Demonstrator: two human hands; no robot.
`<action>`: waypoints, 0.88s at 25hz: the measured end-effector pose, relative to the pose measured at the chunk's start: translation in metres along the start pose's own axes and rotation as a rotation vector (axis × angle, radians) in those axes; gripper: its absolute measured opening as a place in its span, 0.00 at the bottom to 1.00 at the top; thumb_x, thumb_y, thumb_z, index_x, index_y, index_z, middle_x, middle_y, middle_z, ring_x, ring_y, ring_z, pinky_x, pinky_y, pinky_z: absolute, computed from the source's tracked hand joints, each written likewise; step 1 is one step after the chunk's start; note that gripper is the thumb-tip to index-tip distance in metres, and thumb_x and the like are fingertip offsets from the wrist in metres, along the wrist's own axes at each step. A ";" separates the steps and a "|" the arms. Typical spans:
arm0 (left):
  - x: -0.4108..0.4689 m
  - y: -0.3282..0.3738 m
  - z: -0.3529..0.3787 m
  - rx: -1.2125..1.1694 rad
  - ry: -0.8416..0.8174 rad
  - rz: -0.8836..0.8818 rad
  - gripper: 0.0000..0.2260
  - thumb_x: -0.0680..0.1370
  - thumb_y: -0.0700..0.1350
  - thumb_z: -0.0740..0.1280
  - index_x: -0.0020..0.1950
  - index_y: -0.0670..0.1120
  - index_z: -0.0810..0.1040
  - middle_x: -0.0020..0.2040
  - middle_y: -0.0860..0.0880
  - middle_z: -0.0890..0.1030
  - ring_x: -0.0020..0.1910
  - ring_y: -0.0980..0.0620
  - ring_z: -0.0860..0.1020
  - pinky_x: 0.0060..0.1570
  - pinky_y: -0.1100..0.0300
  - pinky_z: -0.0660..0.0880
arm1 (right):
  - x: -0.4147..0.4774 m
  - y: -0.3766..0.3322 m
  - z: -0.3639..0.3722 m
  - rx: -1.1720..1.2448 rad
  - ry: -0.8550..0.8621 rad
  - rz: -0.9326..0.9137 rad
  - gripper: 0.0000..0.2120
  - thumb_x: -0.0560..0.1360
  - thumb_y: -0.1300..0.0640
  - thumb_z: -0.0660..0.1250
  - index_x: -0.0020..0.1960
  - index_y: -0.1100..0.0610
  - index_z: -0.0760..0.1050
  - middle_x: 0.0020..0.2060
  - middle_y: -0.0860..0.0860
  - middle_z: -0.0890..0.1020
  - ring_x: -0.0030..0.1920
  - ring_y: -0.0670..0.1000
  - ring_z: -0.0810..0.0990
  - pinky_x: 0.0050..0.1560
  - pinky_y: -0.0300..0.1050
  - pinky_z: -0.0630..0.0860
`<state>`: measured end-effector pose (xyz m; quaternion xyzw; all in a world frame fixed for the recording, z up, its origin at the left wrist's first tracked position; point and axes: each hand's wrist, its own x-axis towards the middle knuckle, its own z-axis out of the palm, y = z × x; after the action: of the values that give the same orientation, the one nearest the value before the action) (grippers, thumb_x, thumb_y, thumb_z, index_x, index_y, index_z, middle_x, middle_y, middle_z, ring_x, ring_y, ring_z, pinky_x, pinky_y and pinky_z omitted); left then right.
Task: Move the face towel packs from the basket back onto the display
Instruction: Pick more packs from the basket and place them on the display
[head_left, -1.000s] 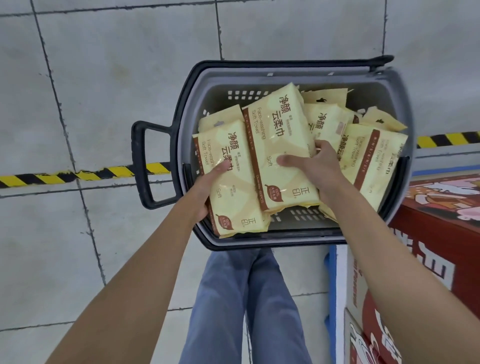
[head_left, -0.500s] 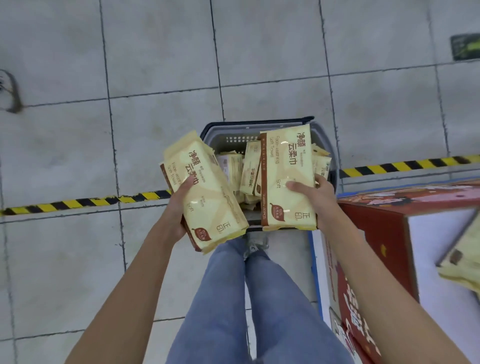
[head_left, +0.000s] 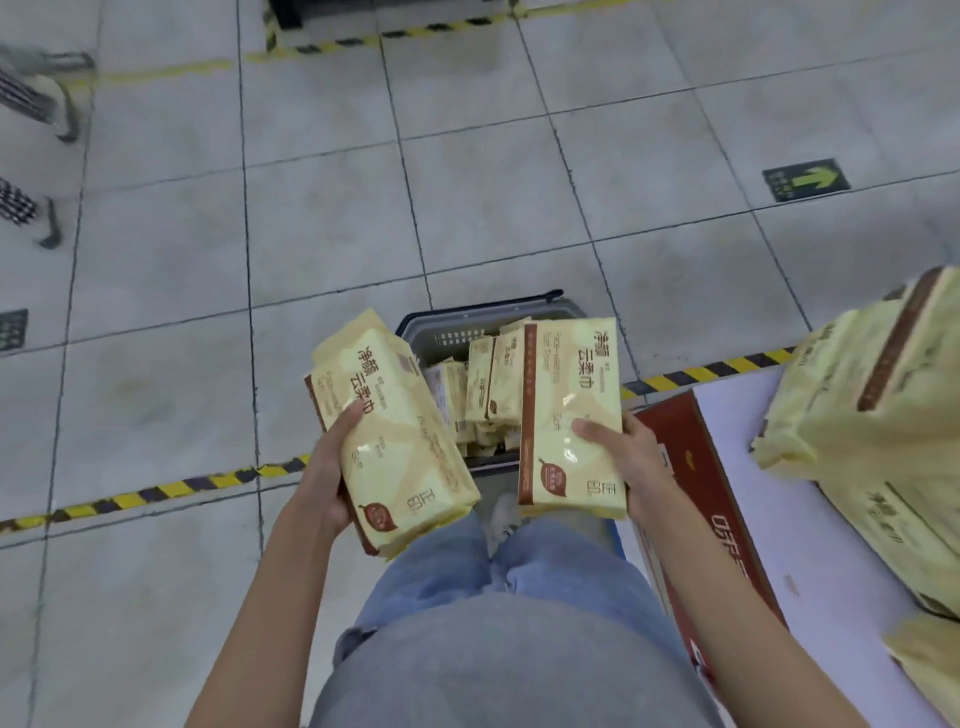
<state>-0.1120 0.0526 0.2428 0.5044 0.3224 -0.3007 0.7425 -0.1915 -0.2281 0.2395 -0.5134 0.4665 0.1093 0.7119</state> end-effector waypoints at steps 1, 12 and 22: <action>-0.003 0.001 -0.001 0.016 -0.002 0.000 0.12 0.75 0.52 0.66 0.55 0.48 0.78 0.43 0.46 0.86 0.39 0.47 0.84 0.42 0.50 0.80 | -0.008 0.007 -0.003 0.033 0.004 -0.008 0.30 0.65 0.62 0.75 0.65 0.60 0.69 0.54 0.59 0.82 0.46 0.57 0.83 0.38 0.48 0.79; 0.002 0.032 -0.031 0.341 -0.244 -0.152 0.15 0.75 0.54 0.66 0.57 0.47 0.77 0.41 0.45 0.86 0.41 0.45 0.83 0.46 0.48 0.78 | -0.107 0.113 0.050 0.513 0.346 -0.058 0.24 0.67 0.64 0.73 0.62 0.60 0.71 0.49 0.57 0.83 0.45 0.57 0.83 0.39 0.50 0.80; -0.048 -0.029 0.022 0.839 -0.612 -0.388 0.19 0.75 0.54 0.66 0.63 0.46 0.75 0.50 0.41 0.83 0.52 0.40 0.79 0.52 0.45 0.75 | -0.237 0.266 0.086 0.991 0.831 -0.031 0.20 0.69 0.64 0.72 0.59 0.61 0.72 0.48 0.60 0.83 0.44 0.61 0.83 0.39 0.51 0.81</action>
<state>-0.1599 0.0283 0.2704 0.5779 0.0315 -0.6675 0.4685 -0.4409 0.0393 0.2598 -0.1302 0.6908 -0.3372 0.6262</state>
